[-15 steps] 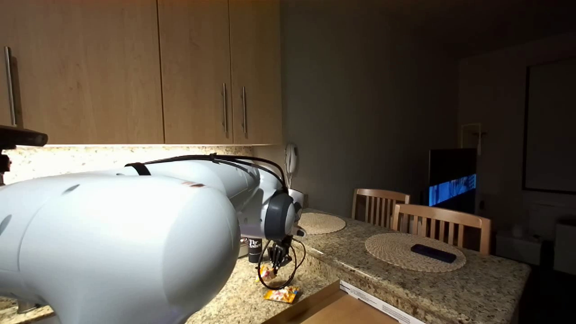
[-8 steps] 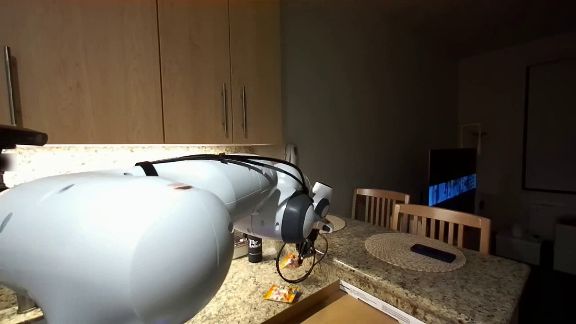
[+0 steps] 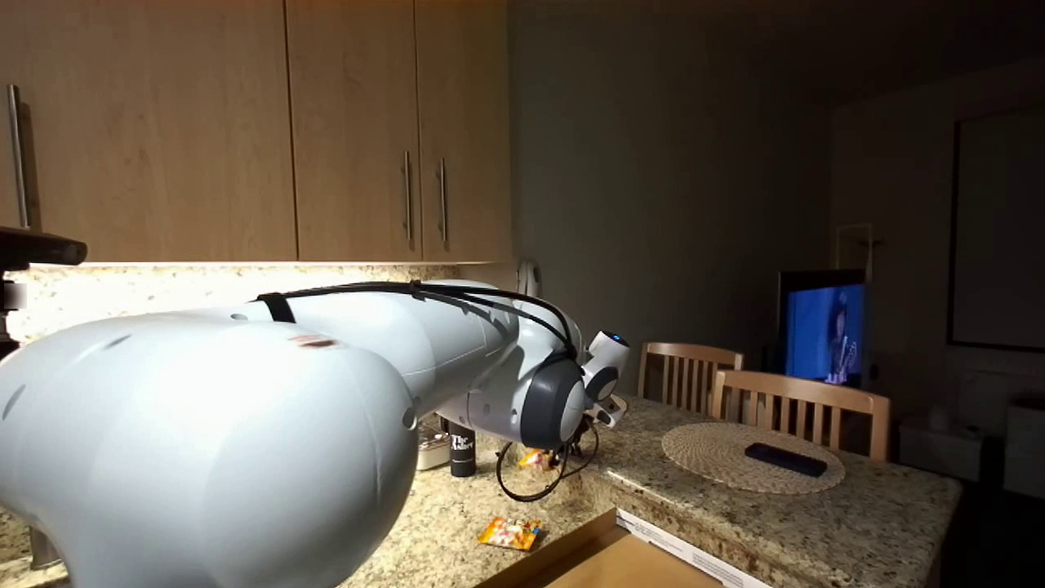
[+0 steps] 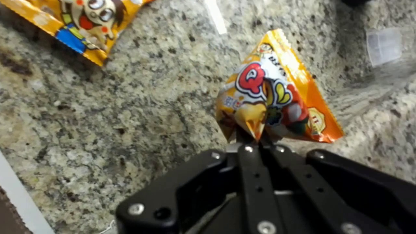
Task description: Put the sachets in the box
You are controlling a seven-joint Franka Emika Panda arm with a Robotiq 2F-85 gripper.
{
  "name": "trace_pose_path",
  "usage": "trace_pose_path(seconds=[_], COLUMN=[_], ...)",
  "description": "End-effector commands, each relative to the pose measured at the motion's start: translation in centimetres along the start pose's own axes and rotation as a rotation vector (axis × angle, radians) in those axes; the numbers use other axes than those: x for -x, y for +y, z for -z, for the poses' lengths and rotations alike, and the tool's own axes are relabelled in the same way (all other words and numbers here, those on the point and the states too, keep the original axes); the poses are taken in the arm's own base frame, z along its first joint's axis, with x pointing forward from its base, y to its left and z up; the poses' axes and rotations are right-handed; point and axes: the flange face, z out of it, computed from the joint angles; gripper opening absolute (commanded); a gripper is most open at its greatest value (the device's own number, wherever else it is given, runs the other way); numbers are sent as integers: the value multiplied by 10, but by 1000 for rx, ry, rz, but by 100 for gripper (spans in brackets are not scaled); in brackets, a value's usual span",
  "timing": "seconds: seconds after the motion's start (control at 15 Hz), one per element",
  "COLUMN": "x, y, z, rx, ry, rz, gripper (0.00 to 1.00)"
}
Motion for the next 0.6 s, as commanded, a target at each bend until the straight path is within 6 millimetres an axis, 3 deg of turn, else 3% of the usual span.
trace_pose_path(seconds=[0.0, 0.4, 0.53], x=[-3, 18, 23], y=[-10, -40, -50], z=[1, -6, 0], rx=[-104, -281, -350], ry=[77, 111, 136], rz=[-141, -186, -229], gripper=[4, 4, 4])
